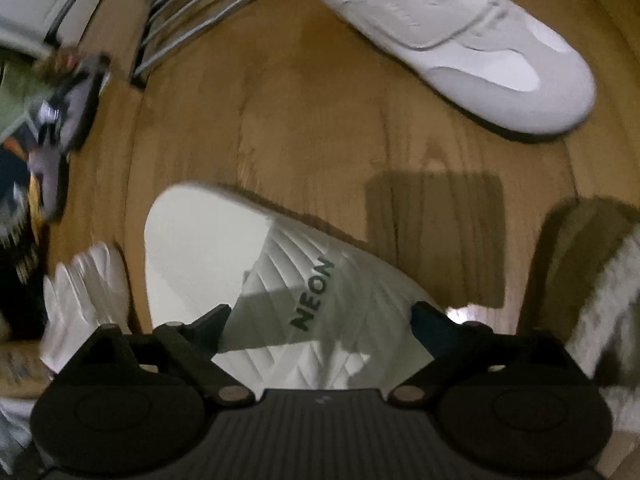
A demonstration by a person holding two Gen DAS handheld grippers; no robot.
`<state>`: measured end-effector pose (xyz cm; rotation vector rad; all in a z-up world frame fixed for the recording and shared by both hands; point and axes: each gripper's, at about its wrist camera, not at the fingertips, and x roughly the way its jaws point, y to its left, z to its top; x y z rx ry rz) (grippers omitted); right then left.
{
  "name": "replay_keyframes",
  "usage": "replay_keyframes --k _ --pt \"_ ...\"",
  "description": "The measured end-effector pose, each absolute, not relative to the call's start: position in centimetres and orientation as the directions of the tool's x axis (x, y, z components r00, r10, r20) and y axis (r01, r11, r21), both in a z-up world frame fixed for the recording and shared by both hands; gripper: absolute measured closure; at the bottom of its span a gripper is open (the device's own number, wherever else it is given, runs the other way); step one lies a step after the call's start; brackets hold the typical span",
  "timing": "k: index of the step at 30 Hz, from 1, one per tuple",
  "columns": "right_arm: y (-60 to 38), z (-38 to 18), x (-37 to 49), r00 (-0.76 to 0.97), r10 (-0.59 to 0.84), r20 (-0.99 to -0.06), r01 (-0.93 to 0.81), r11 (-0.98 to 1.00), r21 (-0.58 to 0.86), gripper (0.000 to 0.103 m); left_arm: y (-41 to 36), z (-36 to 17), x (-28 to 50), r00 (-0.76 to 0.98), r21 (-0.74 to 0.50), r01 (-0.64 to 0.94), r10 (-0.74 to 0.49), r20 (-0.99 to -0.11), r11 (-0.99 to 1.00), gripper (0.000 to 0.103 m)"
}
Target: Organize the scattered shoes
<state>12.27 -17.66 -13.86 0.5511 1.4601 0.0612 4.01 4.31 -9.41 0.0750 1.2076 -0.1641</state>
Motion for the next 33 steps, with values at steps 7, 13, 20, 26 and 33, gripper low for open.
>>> replay_keyframes --k 7,13,20,26,33 --pt "-20.7 -14.3 9.7 0.178 0.441 -0.880 0.545 0.700 0.461 0.012 4.2 -9.3 4.0 0.350 -0.031 0.165 -0.088 -0.933 0.986 0.006" --pt "-20.4 -12.6 8.2 0.185 0.442 -0.878 0.598 0.658 0.457 0.032 4.4 -9.3 4.0 0.352 -0.033 0.162 -0.088 -0.932 0.986 0.006" --pt "-19.7 -13.0 8.1 0.100 0.641 -0.761 0.556 0.598 0.576 0.029 5.5 -9.8 4.3 0.343 -0.038 0.130 -0.081 -0.936 0.991 0.006" --pt "-22.5 -12.6 8.7 0.271 0.344 -0.899 0.330 0.844 0.422 0.019 6.5 -10.2 4.7 0.338 -0.043 0.094 -0.073 -0.938 0.995 0.006" --pt "-21.7 -15.3 8.6 0.240 0.421 -0.875 0.282 0.832 0.478 0.037 6.4 -10.3 4.7 0.329 -0.052 0.092 -0.080 -0.941 0.994 0.006"
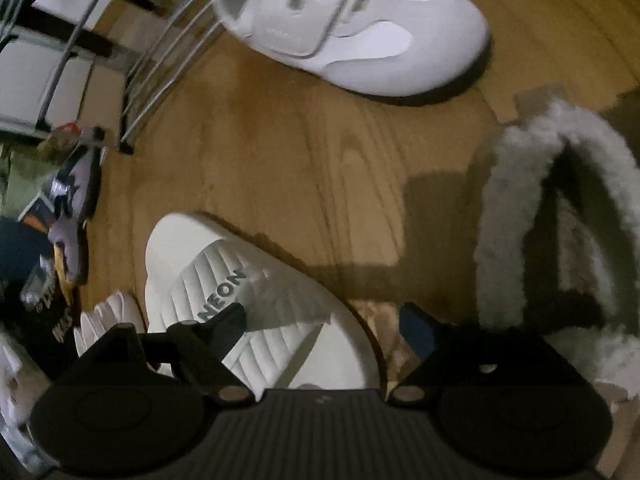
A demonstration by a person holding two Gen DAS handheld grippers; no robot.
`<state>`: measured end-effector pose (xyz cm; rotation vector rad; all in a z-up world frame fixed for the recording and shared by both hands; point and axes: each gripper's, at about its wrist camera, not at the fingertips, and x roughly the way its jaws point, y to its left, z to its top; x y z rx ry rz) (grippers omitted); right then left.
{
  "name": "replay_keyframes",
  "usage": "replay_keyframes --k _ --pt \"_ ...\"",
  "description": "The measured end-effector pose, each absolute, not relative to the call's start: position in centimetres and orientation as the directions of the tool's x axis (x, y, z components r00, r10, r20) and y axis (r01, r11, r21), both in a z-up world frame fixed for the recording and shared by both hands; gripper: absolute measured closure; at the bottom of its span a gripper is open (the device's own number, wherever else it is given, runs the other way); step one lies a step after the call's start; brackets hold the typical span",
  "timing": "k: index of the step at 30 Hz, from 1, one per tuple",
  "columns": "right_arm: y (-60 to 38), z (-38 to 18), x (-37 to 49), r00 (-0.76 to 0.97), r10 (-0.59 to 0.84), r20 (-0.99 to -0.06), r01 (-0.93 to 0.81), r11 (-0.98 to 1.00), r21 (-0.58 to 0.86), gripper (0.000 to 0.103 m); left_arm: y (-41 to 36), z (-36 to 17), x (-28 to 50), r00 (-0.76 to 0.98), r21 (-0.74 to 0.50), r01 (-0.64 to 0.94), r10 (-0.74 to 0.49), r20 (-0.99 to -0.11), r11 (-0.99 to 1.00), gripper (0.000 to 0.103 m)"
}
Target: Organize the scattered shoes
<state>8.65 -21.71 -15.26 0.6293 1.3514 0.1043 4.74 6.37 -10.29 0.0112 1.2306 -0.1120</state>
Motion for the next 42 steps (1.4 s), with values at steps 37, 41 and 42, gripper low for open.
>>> replay_keyframes --k 37,41,42 --pt "-17.1 -19.0 9.8 0.010 0.733 -0.680 0.366 0.630 0.685 0.023 8.9 -11.4 5.2 0.327 -0.088 -0.005 -0.081 -0.941 0.996 0.004" --pt "-20.0 -15.1 7.3 0.050 0.717 -0.695 0.297 0.654 0.696 0.023 7.6 -11.5 5.0 0.321 -0.084 0.035 -0.091 -0.943 0.996 0.004" --pt "-21.0 -13.6 6.7 0.076 0.698 -0.712 0.267 0.674 0.689 0.023 7.1 -11.5 4.9 0.318 -0.084 0.047 -0.094 -0.943 0.995 0.004"
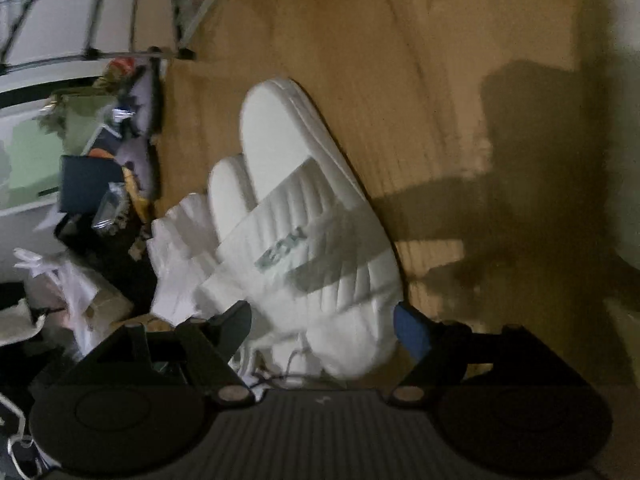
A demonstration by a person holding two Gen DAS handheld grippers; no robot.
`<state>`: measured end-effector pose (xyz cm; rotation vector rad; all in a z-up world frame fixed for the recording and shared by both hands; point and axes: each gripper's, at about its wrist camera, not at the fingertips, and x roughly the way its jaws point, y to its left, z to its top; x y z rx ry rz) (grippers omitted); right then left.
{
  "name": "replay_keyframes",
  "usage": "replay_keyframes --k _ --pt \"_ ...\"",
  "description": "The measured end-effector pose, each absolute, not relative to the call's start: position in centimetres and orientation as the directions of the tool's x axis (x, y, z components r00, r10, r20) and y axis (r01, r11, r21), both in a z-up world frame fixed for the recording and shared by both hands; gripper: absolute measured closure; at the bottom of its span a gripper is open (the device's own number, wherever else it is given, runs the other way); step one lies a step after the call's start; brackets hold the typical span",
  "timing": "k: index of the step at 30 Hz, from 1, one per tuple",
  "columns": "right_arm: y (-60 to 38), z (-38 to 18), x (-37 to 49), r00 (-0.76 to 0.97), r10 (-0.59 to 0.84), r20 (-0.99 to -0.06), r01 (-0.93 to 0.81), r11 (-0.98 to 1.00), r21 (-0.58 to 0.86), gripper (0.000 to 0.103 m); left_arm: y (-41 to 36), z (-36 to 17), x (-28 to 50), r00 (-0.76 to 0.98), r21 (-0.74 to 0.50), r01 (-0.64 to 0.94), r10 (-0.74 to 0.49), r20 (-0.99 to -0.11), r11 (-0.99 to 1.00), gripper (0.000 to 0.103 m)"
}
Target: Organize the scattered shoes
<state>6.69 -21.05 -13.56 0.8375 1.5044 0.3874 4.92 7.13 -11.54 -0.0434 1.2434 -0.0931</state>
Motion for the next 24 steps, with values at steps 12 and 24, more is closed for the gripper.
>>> replay_keyframes --k 12,24 --pt "-30.5 -9.2 5.1 0.286 0.061 -0.956 0.008 0.998 0.066 0.018 1.6 -10.0 4.7 0.338 -0.070 0.178 -0.127 -0.933 0.982 0.004" --pt "-31.5 -12.5 8.6 0.202 0.282 -0.938 0.341 0.877 0.337 0.088 2.0 -1.5 10.4 0.473 -0.138 0.155 -0.196 -0.859 0.978 0.004"
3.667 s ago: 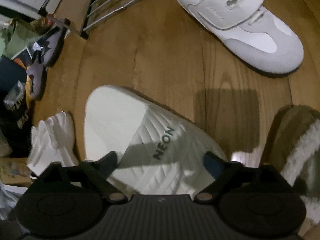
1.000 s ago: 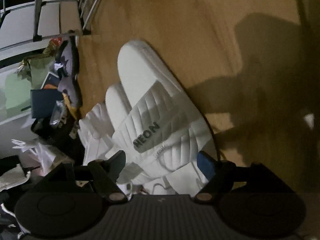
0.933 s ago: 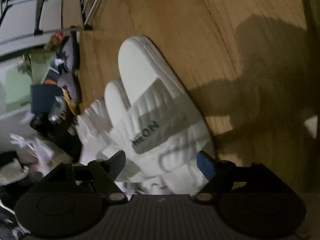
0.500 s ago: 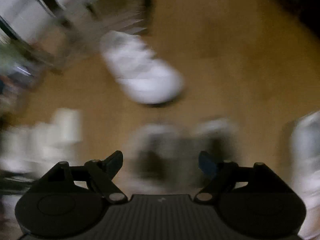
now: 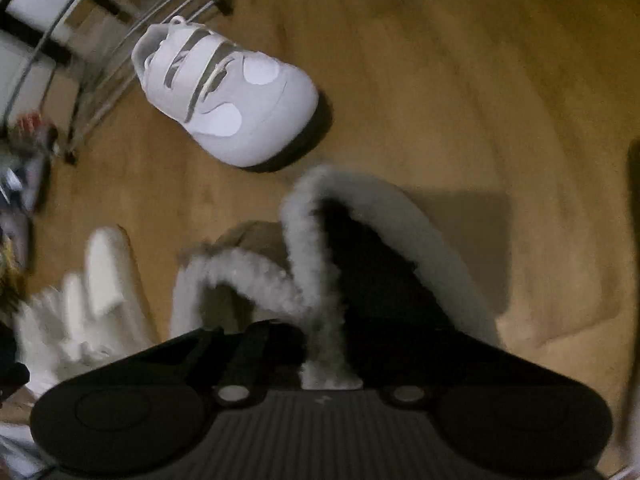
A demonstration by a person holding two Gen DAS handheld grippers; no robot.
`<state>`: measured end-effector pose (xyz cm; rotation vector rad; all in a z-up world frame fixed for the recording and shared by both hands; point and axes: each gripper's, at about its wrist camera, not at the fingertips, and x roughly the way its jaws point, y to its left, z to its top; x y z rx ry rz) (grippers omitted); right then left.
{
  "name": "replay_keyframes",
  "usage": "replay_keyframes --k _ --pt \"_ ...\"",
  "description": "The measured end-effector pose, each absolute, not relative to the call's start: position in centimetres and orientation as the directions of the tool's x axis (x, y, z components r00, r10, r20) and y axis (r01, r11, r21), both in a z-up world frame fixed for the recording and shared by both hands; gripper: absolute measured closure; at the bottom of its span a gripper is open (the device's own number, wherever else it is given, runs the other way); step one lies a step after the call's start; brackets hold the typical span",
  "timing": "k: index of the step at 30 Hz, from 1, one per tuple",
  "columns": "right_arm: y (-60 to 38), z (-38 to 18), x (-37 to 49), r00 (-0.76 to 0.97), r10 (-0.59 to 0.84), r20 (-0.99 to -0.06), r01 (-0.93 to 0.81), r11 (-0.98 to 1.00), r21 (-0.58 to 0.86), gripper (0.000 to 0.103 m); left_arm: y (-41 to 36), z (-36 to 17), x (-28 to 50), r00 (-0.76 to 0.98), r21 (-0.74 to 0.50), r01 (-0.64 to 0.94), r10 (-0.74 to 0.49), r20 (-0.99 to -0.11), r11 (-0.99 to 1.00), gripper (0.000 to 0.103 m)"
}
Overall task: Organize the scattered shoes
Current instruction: 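Move the right gripper toward the brown fur slippers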
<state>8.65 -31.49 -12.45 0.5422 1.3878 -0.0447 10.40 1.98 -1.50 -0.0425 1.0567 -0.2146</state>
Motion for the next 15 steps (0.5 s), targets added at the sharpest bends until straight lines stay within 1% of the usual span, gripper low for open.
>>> replay_keyframes --k 3,6,7,8,9,11,13,15 --pt "-29.8 -13.0 9.9 0.175 0.300 -0.938 0.428 0.835 0.347 0.087 -0.2 0.0 13.5 0.493 -0.127 0.187 -0.205 -0.846 0.974 0.004" --pt "-28.0 -13.4 10.5 0.161 0.345 -0.925 0.449 0.808 0.380 0.084 -2.9 1.2 16.8 0.505 -0.119 0.221 -0.218 -0.835 0.968 0.004" --pt "-27.2 -13.4 11.0 0.153 0.371 -0.916 0.433 0.808 0.400 0.075 -3.9 1.3 18.0 0.503 -0.116 0.231 -0.221 -0.836 0.966 0.004" --pt "-26.5 -13.2 11.3 0.149 0.429 -0.891 0.427 0.784 0.450 0.061 -5.3 1.0 19.4 0.492 -0.112 0.241 -0.221 -0.842 0.964 0.004" --pt "-26.4 -13.0 11.4 0.155 0.491 -0.857 0.426 0.749 0.507 0.056 -6.6 0.6 20.7 0.482 -0.109 0.251 -0.222 -0.848 0.962 0.004" --pt "-26.6 -12.3 11.0 0.191 0.539 -0.820 0.411 0.715 0.566 0.049 -9.2 -0.7 23.7 0.444 -0.107 0.244 -0.209 -0.871 0.964 0.004" --pt "-28.1 -10.4 9.9 0.258 0.541 -0.800 0.364 0.713 0.599 0.043 -11.5 -2.4 26.7 0.396 -0.128 0.234 -0.214 -0.893 0.964 0.004" --pt "-29.9 -8.4 8.3 0.324 0.531 -0.783 0.312 0.721 0.618 0.043 -13.6 -4.4 29.4 0.343 -0.157 0.212 -0.224 -0.912 0.965 0.004"
